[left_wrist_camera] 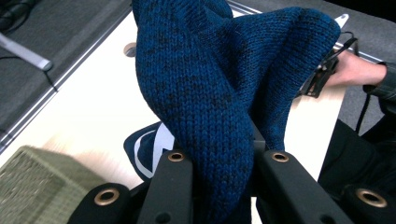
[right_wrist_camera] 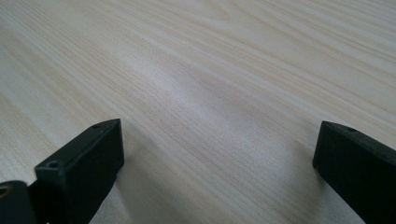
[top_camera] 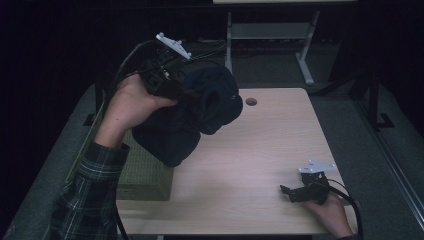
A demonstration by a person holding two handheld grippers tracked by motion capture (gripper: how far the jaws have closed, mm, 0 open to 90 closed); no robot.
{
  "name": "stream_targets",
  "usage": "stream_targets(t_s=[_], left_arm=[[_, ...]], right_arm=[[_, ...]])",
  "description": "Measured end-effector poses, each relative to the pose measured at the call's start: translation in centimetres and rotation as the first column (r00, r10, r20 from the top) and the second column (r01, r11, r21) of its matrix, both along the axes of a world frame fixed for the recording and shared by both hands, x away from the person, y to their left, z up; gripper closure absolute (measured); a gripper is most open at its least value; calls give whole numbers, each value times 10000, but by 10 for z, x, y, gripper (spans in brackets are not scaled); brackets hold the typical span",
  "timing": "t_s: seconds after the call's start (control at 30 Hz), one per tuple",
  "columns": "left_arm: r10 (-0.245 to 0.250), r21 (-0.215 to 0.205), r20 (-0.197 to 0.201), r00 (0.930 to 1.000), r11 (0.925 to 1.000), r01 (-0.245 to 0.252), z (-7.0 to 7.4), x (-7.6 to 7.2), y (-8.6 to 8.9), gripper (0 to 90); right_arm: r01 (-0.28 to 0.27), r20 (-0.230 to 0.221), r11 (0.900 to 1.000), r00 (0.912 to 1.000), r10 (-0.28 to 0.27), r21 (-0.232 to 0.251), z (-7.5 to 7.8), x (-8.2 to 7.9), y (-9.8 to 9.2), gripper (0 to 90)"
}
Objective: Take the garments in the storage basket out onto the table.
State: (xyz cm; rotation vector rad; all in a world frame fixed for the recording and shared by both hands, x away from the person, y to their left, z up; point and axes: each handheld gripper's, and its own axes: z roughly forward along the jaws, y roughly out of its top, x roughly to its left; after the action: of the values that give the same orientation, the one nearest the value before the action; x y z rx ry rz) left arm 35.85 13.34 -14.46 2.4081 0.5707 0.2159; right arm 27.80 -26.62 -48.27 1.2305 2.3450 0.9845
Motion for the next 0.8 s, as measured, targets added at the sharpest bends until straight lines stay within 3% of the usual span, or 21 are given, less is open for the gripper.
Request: stream_targets(t_s=[0.23, 0.8], left_arm=[[-185, -175, -110, 9998, 9997, 184, -11, 2, -17, 792], [-401, -479, -963, 9945, 9982, 356, -69, 9, -49, 792]], right_arm=[[5, 6, 10000, 10000, -5, 10, 0, 0, 0, 15], [31, -4, 10000, 10000, -31, 37, 0, 0, 0, 15]])
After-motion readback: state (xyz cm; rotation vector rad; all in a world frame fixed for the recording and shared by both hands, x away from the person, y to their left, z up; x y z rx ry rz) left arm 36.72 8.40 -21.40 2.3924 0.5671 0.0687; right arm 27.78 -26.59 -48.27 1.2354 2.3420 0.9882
